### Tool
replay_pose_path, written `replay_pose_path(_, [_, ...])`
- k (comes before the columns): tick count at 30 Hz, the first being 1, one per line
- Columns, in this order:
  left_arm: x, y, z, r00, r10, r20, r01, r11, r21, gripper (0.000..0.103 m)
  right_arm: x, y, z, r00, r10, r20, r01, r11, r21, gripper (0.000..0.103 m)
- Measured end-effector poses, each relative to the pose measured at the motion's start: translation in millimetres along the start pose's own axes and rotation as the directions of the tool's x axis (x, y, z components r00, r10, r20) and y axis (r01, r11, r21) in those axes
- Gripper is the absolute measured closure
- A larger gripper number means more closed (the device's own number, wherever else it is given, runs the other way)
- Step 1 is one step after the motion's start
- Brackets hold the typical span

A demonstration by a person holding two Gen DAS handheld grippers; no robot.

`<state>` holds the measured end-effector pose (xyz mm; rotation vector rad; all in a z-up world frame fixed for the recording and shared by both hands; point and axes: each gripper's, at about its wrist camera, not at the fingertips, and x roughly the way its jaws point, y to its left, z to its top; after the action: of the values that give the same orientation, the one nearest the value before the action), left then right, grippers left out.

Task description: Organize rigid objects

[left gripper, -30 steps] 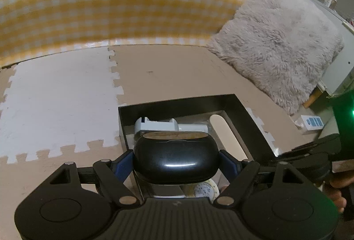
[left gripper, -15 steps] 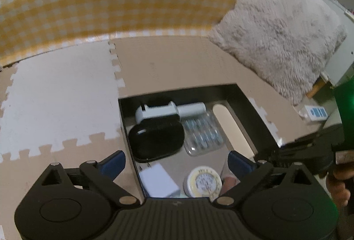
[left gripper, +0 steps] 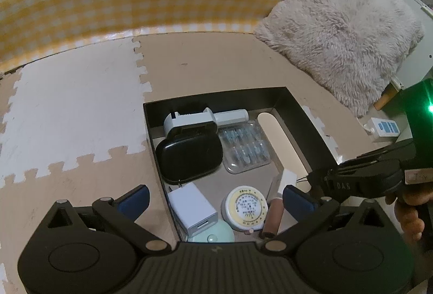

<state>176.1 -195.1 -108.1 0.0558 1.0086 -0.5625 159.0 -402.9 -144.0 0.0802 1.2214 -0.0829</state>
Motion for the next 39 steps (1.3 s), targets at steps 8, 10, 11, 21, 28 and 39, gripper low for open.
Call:
replay_pose_path(8, [-11, -1, -4, 1.000, 0.010, 0.010, -0.010, 1.000, 0.005, 0.000, 0, -1, 0, 1.000, 0.003, -0.003, -0.003, 1.000, 0.002, 0.099])
replay_pose_path(10, [-14, -1, -5, 1.000, 0.013, 0.014, -0.013, 1.000, 0.003, 0.000, -3, -2, 0, 1.000, 0.000, 0.003, 0.000, 1.000, 0.009, 0.099])
replay_pose_path(11, [-16, -1, -5, 1.000, 0.014, 0.017, -0.014, 1.000, 0.000, 0.000, -7, -3, 0, 1.000, -0.003, 0.012, 0.003, 1.000, 0.014, 0.097])
replay_pose_path(21, [-49, 1, -5, 0.997, 0.022, 0.079, -0.020, 1.000, -0.021, 0.000, -61, -8, -3, 0.990, 0.014, 0.138, -0.023, 0.998, 0.064, 0.080])
replay_pose_path(28, [-88, -3, -5, 0.988, 0.038, 0.147, -0.032, 0.999, -0.039, 0.000, -112, -5, -14, 0.972, 0.009, 0.235, -0.027, 0.997, 0.071, 0.074])
replay_pose_path(39, [-138, -9, -17, 0.969, 0.087, 0.232, -0.079, 0.996, -0.046, 0.000, -175, 11, -53, 0.927, 0.065, 0.368, -0.092, 0.994, 0.057, 0.052])
